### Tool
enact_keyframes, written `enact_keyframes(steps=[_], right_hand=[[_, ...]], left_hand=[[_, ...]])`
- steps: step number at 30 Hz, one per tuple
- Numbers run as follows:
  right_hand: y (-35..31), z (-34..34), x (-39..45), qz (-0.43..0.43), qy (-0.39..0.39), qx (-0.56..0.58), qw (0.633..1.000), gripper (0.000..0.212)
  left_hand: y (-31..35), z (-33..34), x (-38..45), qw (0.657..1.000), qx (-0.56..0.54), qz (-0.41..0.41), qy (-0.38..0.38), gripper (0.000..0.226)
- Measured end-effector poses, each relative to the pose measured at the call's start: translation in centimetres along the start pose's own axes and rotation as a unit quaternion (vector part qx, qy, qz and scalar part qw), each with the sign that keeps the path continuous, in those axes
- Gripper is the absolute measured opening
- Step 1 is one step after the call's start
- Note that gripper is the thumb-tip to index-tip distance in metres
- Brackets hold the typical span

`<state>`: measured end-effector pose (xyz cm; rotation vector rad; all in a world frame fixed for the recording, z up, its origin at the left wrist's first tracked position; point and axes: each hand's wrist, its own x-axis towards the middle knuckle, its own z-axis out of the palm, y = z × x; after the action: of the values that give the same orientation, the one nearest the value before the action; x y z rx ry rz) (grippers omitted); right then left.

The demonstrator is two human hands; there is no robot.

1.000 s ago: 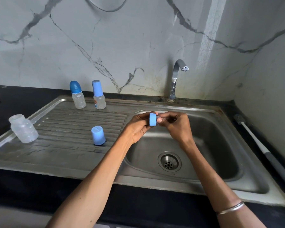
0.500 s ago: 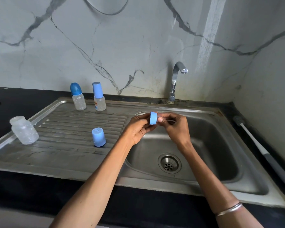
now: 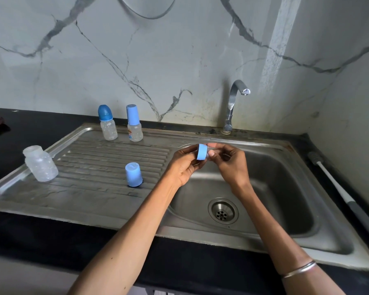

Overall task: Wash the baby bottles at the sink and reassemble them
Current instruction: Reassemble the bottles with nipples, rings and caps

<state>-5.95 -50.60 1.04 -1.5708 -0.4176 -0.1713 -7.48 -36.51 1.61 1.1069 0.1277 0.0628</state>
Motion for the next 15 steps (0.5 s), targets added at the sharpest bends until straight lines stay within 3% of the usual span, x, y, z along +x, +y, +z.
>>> enact_keyframes(steps=[5,8,11,15], right_hand=[[-0.1,0.0,-0.1,0.001,0.026,-0.042,0.999,0.026],[-0.5,0.4,-0.6,0.007,0.009,-0.049,0.999,0.024],[-0.8,1.4,-1.1,0.009,-0.012,-0.045,0.999,0.022],[-2.1,3.4,-1.6,-0.011,-0.031,-0.017,0.999,0.023]], left_hand=[[0.7,-1.2,-1.3,0.991,0.115,0.055,-0.032,0.032],[0.8,-2.3,-2.7,0.99,0.114,0.067,-0.052,0.033],[1.7,-2.9,-3.9,0.982,0.162,0.096,-0.034,0.031],[3.1,-4.1,-5.1,0.967,0.212,0.138,-0.01,0.047]])
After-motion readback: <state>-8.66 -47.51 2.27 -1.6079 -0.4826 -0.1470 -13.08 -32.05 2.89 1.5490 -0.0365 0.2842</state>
